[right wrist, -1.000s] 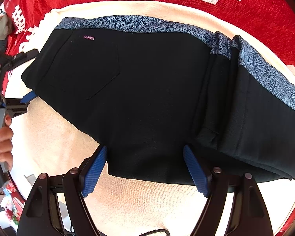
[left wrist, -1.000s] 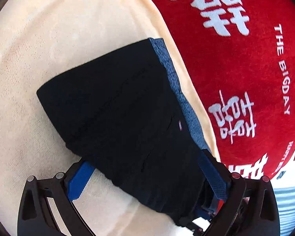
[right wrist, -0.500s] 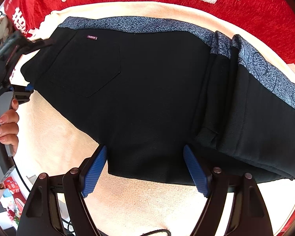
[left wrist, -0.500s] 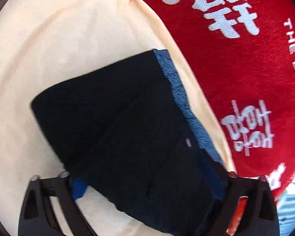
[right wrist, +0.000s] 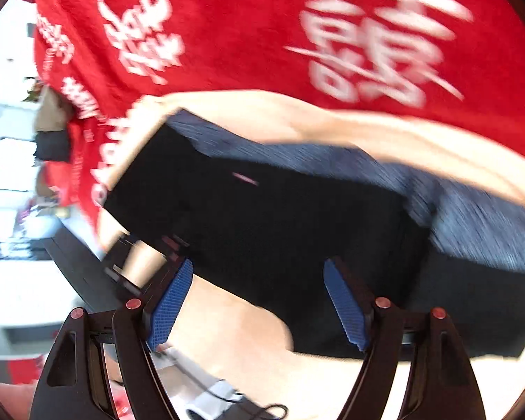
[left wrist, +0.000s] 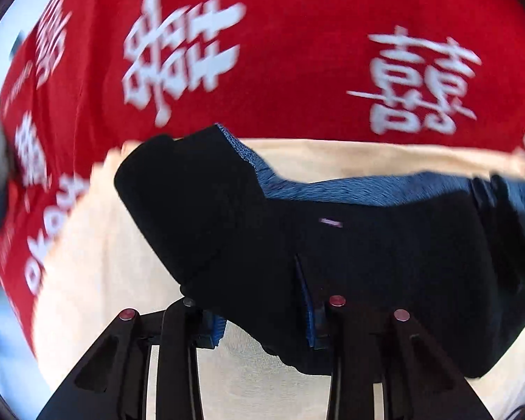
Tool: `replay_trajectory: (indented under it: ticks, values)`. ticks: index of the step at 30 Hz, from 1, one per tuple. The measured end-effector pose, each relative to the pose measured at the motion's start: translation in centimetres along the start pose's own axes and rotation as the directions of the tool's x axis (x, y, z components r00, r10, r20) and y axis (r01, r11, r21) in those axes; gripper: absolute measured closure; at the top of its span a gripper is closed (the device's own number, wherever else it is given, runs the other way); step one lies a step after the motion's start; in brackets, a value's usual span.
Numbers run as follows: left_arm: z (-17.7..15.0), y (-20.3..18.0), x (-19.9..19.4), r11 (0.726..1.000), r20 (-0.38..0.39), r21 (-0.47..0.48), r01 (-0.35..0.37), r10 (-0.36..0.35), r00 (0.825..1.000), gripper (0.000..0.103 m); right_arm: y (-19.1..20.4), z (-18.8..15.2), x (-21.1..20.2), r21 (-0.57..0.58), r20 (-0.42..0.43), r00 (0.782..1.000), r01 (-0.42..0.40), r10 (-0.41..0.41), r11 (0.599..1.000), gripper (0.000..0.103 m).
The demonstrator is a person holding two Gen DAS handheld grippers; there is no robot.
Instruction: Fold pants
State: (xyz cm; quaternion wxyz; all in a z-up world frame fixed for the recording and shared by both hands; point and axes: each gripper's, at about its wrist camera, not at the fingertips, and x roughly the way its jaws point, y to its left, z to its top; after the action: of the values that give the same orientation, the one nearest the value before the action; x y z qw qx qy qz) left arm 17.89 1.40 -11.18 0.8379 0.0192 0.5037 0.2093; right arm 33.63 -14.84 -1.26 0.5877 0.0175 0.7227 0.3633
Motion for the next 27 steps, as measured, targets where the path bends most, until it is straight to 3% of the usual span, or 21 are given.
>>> replay_trajectory:
  ticks: [6, 11, 16, 17, 18, 19, 20, 27]
  values:
    - [-0.2, -0.2, -0.2, 0.998, 0.010, 0.053, -0.016, 0.016, 1.000, 0.068, 7.8, 6.8, 4.8, -0.112, -0.194, 0.976, -0.126, 0.103, 0.986, 0.020]
    - [-0.5, -0.3, -0.2, 0.997, 0.018, 0.076, -0.027, 0.026, 1.000, 0.068, 13.7, 8.9, 9.5, -0.235, -0.319, 0.947, -0.122, 0.042, 0.964, 0.019]
    - [-0.3, -0.3, -0.3, 0.997, 0.024, 0.078, -0.029, 0.028, 0.999, 0.068, 15.9, 9.2, 14.0, -0.340, -0.407, 0.903, -0.013, -0.135, 0.940, 0.019]
    - [-0.2, -0.4, -0.3, 0.996, 0.023, 0.079, -0.030, 0.029, 0.999, 0.068, 15.6, 9.1, 14.6, -0.346, -0.412, 0.895, 0.020, -0.171, 0.938, 0.023]
    - [-0.2, -0.5, -0.4, 0.996, 0.020, 0.080, -0.029, 0.027, 0.999, 0.068, 15.2, 9.0, 14.9, -0.346, -0.408, 0.894, 0.039, -0.188, 0.937, 0.051]
    - [-0.1, -0.5, -0.4, 0.997, 0.008, 0.078, -0.020, 0.019, 1.000, 0.068, 14.5, 8.9, 14.8, -0.326, -0.405, 0.898, 0.033, -0.171, 0.945, 0.070]
    - [0.0, -0.6, -0.5, 0.997, 0.002, 0.075, -0.009, 0.008, 1.000, 0.068, 14.0, 8.8, 14.3, -0.310, -0.387, 0.908, 0.034, -0.159, 0.950, 0.082]
    - [1.7, -3.3, -4.9, 0.988, 0.075, 0.151, 0.036, -0.048, 0.996, 0.068, 10.9, 6.8, 7.0, -0.272, -0.235, 0.972, -0.054, -0.012, 0.961, 0.085]
